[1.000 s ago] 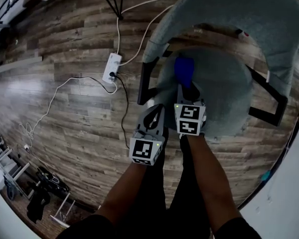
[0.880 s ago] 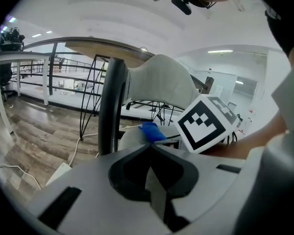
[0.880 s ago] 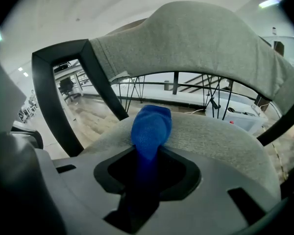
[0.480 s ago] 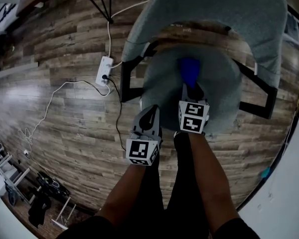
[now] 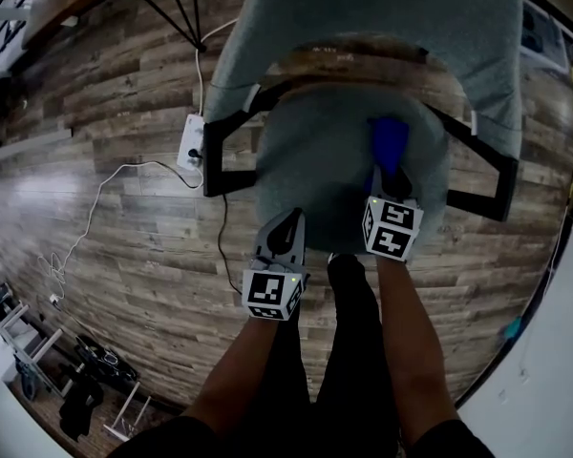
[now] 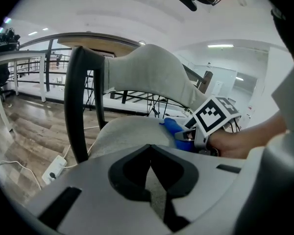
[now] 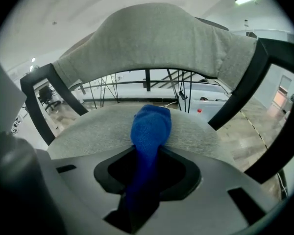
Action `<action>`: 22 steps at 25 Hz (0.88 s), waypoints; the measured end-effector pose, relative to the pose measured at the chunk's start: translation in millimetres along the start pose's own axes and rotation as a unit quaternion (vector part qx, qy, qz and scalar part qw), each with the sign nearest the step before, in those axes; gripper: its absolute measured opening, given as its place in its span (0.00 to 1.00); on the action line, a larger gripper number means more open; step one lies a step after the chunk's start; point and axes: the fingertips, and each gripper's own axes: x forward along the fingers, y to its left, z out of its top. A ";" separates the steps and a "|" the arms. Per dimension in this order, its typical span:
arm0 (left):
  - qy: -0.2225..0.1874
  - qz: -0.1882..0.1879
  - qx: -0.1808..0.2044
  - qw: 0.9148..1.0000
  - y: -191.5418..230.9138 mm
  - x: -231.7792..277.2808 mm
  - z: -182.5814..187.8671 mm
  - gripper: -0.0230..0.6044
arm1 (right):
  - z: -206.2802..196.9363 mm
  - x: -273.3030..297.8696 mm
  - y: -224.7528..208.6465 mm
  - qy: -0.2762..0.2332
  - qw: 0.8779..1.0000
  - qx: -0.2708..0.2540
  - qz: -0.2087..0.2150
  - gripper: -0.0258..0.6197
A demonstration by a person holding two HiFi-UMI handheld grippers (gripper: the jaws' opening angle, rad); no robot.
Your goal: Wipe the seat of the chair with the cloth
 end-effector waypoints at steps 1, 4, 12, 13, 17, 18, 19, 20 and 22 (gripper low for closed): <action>0.001 -0.001 0.002 1.000 -4.2 1.8 -0.6 0.04 | -1.0 -1.2 -6.1 -0.001 1.000 0.002 -0.003 0.23; 0.002 -0.004 0.010 1.000 -17.8 6.2 -1.8 0.04 | -5.2 -5.1 -23.5 -0.002 1.000 0.004 -0.010 0.23; 0.009 -0.012 0.035 0.999 -64.0 16.0 -9.3 0.04 | -16.4 -18.8 -67.1 -0.007 0.999 0.029 -0.015 0.23; 0.008 -0.010 0.033 0.999 -67.7 17.1 -9.6 0.04 | -17.2 -19.8 -72.0 -0.008 0.999 0.031 -0.017 0.23; 0.000 -0.002 0.030 1.000 -82.3 18.6 -5.1 0.04 | -22.9 -24.4 -91.8 -0.006 0.999 0.034 -0.028 0.23; -0.001 -0.001 0.029 1.000 -84.9 18.0 -2.8 0.04 | -25.2 -26.2 -96.5 -0.005 0.999 0.035 -0.033 0.23; -0.004 -0.001 0.027 1.000 -86.5 17.2 0.2 0.04 | -27.0 -27.9 -100.8 -0.005 0.999 0.037 -0.038 0.23; -0.007 0.000 0.024 1.000 -87.0 16.4 3.5 0.04 | -27.7 -29.3 -104.3 -0.005 0.998 0.039 -0.042 0.23; -0.013 0.001 0.019 1.000 -84.3 15.0 8.5 0.04 | -26.2 -32.1 -107.7 -0.012 0.998 0.044 -0.044 0.23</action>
